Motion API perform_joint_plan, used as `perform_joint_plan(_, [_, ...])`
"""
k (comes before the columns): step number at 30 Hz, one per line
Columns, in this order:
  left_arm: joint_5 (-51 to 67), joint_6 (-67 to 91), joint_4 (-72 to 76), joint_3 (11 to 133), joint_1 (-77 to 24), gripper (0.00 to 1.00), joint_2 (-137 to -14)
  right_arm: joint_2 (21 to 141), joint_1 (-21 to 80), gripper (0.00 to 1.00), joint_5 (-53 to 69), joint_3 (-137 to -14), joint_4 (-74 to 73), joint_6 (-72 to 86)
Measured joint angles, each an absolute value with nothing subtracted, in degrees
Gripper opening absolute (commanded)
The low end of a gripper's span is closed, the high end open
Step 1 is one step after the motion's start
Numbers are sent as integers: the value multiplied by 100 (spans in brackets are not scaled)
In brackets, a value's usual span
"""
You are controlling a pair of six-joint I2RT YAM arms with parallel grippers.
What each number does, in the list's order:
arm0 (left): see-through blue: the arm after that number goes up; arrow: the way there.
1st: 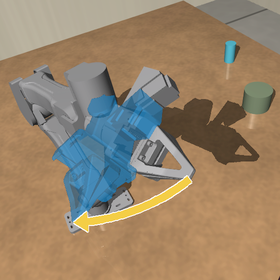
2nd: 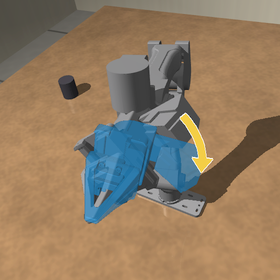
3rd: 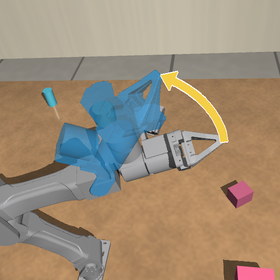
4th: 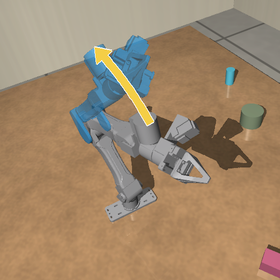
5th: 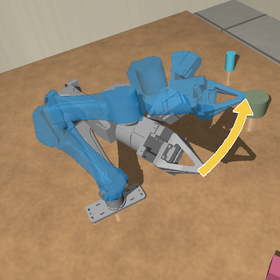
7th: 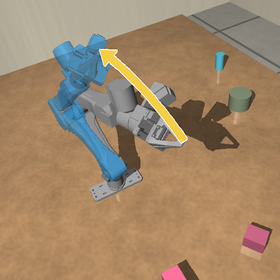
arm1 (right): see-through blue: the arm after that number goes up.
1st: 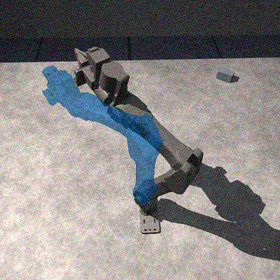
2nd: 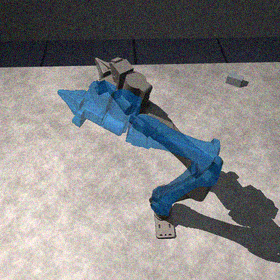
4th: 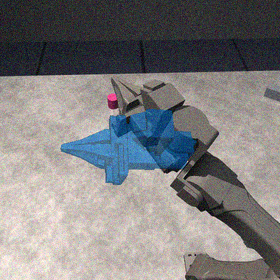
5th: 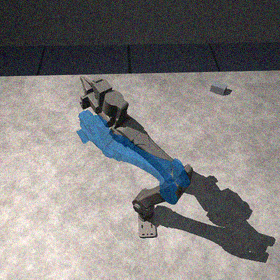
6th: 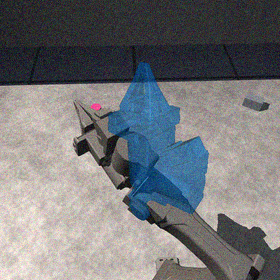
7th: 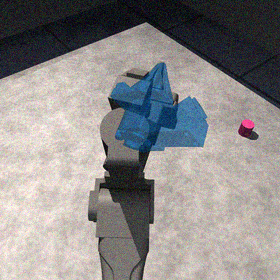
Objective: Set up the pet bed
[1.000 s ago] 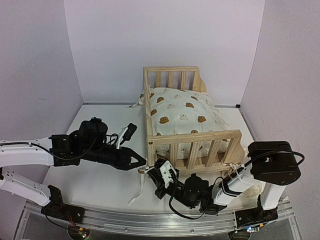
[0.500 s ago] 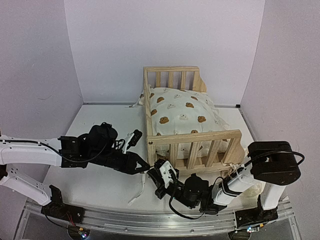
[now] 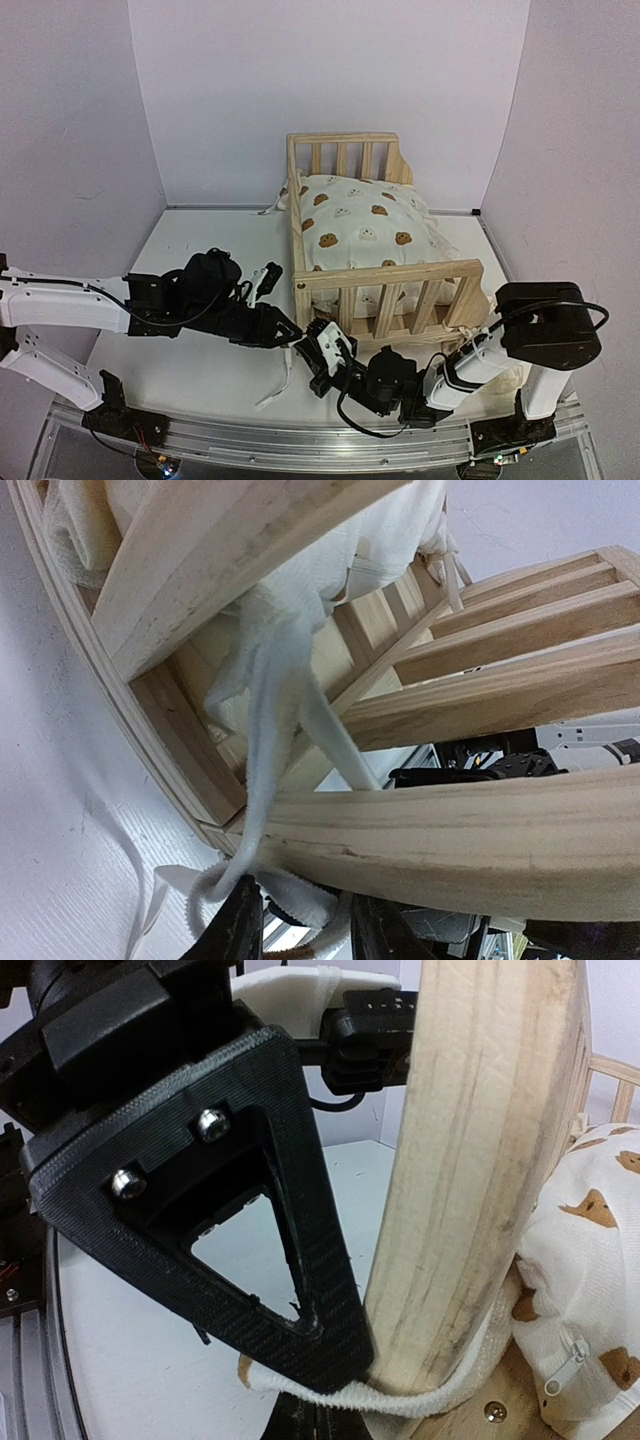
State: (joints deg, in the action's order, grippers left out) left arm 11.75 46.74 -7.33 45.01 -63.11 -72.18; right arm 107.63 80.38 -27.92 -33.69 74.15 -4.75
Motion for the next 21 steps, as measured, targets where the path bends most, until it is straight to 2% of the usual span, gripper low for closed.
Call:
perform_joint_plan(3, [1177, 4709, -709, 4547, -6351, 24, -7310, 10770, 8038, 0, -2792, -3369, 7343, -478])
perform_joint_plan(6, [1177, 4737, -707, 4578, -6377, 10, -7369, 10770, 8047, 0, -2797, -3361, 7284, -482])
perform_joint_plan(9, [1109, 4777, -742, 4576, -6368, 1, -7369, 10772, 8051, 0, -2823, -3347, 7251, -497])
perform_joint_plan(13, [1039, 4812, -746, 4560, -6368, 0, -7352, 10772, 8042, 0, -2829, -3347, 7205, -517])
perform_joint_plan(18, [934, 4827, -499, 4357, -6386, 0, -7157, 10766, 8038, 29, -2821, -3347, 7279, -408])
perform_joint_plan(21, [816, 4827, -222, 4038, -6414, 0, -6801, 10669, 8064, 37, -2818, -3238, 7220, -163])
